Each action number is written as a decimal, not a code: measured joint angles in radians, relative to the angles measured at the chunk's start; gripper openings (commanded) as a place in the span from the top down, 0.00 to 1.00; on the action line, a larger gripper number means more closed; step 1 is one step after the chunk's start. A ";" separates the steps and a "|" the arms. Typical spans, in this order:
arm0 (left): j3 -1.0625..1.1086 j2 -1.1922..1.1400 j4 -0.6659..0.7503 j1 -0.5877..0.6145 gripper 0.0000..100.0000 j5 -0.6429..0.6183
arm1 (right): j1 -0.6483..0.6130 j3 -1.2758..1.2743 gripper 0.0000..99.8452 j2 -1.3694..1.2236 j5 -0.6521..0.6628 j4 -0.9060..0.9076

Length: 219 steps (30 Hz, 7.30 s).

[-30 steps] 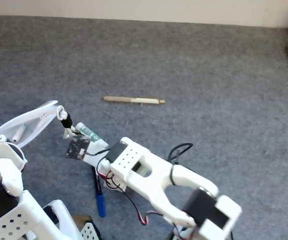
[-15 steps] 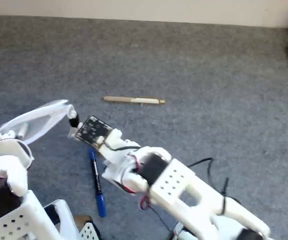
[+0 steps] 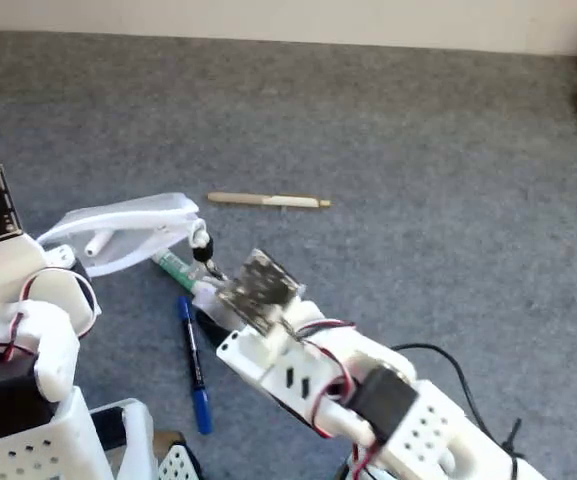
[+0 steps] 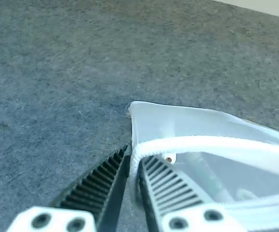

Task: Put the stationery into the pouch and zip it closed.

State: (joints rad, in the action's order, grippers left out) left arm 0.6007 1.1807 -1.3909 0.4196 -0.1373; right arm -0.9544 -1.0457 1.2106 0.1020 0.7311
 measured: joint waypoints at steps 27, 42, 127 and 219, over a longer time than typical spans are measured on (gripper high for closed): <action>0.000 0.000 0.000 -0.008 0.99 0.000 | -0.104 -0.075 0.99 0.048 0.000 -0.827; 0.000 0.000 0.000 -0.008 0.99 0.000 | -0.084 -0.075 0.99 -0.411 0.000 -1.244; 0.035 -0.002 -0.002 0.061 0.99 0.011 | -0.051 -0.276 0.88 -0.213 0.092 -0.919; 0.100 0.014 0.041 0.187 0.99 0.011 | 0.391 1.597 0.96 -2.025 0.244 0.204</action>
State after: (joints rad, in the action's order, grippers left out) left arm 0.7004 1.1945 -1.3495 0.6068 -0.1266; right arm -0.5631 0.5516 -0.8147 0.3460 0.9352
